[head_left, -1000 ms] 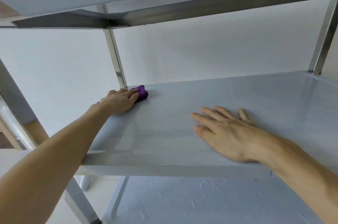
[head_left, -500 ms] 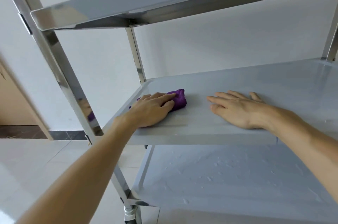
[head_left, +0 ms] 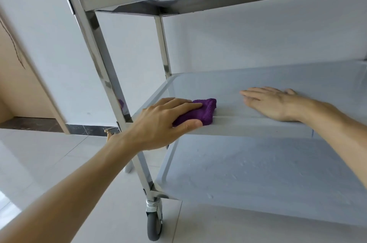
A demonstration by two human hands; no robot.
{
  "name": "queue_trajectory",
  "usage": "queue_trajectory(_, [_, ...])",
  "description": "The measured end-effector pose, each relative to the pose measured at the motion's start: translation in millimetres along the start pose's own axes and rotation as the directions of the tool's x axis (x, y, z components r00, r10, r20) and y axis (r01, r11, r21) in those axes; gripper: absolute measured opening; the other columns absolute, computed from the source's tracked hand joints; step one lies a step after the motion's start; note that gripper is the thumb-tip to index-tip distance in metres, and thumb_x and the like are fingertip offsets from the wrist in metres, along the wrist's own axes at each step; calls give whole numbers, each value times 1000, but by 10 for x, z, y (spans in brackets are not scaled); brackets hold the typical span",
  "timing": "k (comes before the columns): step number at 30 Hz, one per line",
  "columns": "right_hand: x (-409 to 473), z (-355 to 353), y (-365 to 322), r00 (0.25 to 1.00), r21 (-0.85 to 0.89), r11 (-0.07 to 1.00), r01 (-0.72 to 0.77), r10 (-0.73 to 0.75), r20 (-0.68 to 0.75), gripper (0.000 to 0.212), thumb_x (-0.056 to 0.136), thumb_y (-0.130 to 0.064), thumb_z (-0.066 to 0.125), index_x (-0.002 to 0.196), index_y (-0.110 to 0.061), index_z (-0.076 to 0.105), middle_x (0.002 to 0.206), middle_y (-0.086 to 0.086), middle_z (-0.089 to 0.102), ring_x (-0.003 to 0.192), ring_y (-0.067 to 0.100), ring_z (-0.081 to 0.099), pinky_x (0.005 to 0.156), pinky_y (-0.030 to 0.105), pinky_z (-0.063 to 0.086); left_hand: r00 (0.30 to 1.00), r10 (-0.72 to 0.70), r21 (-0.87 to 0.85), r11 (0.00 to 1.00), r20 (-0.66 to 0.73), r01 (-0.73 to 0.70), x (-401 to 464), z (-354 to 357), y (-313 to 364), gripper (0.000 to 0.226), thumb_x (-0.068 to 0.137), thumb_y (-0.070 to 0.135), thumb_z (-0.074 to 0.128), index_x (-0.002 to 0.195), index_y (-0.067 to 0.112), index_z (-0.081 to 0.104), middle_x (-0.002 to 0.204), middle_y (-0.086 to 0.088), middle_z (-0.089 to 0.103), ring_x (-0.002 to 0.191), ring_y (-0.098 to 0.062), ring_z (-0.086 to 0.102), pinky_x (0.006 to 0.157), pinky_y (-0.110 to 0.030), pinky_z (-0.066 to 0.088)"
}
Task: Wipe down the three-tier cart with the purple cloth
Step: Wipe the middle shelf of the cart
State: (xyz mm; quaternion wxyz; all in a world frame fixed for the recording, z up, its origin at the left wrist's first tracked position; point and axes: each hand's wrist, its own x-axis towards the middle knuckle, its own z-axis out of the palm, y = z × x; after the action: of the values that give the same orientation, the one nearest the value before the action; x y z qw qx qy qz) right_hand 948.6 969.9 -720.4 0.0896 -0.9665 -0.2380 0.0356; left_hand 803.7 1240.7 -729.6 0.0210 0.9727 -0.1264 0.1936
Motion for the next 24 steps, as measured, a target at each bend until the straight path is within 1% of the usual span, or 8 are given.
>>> queue_trajectory(5, [40,-8,-67,999,-19,1000,-8,7,-42,52,99,-59,14,150,-48,20,161,-24,11,150,10,10,118,53,10,988,128,140,983,-85,-115,-215,-28,-116,57,98,59,39,147,31,41,142,10,50,126,-18,45,85,-41,55])
queue_trajectory(9, [19,12,-77,994,-36,999,16,-20,-106,51,100,-55,19,149,-45,29,159,-24,20,148,8,19,118,51,17,953,266,247,942,-144,-226,-485,-75,-319,49,101,45,46,145,23,47,139,0,53,121,-25,50,83,-41,55])
queue_trajectory(12, [-10,7,-93,990,-52,998,26,-33,-140,51,99,-54,23,145,-40,40,157,-18,31,145,14,30,118,49,23,934,296,249,937,-201,-244,-763,-80,-476,45,101,39,52,143,22,51,141,-2,53,125,-28,49,87,-43,53])
queue_trajectory(16, [-90,-12,-173,926,-52,991,121,-132,-353,44,92,-50,31,117,-30,60,135,-5,57,125,27,51,105,51,40,910,104,28,994,-402,-101,-1277,140,-515,47,95,34,60,140,22,53,143,3,49,133,-26,44,102,-40,46])
queue_trajectory(17, [-135,-5,-232,896,-23,984,174,-168,-410,41,92,-51,34,115,-31,61,131,-7,59,123,27,53,104,50,42,896,17,-47,998,-445,-42,-1381,232,-497,48,93,35,61,139,23,53,143,6,48,131,-25,46,100,-40,47])
queue_trajectory(19, [-238,45,-383,832,3,951,309,-268,-485,35,91,-52,39,111,-34,61,125,-13,61,119,21,55,101,49,45,844,-210,-244,965,-494,97,-1522,433,-446,51,90,34,65,139,28,53,143,14,46,113,-29,55,82,-42,56])
queue_trajectory(21, [-366,143,-546,752,-84,896,436,-414,-513,29,95,-48,43,111,-33,62,124,-14,60,118,19,54,98,47,47,779,-397,-441,880,-486,173,-1565,616,-393,52,89,33,67,138,38,51,141,18,46,94,-31,60,67,-36,58])
queue_trajectory(24, [-536,350,-754,576,-274,760,589,-633,-517,24,97,-31,52,109,-18,68,121,-1,63,115,25,55,93,44,46,706,-494,-556,814,-508,169,-1533,818,-309,55,87,27,67,135,46,49,137,20,47,92,-8,61,66,-17,54])
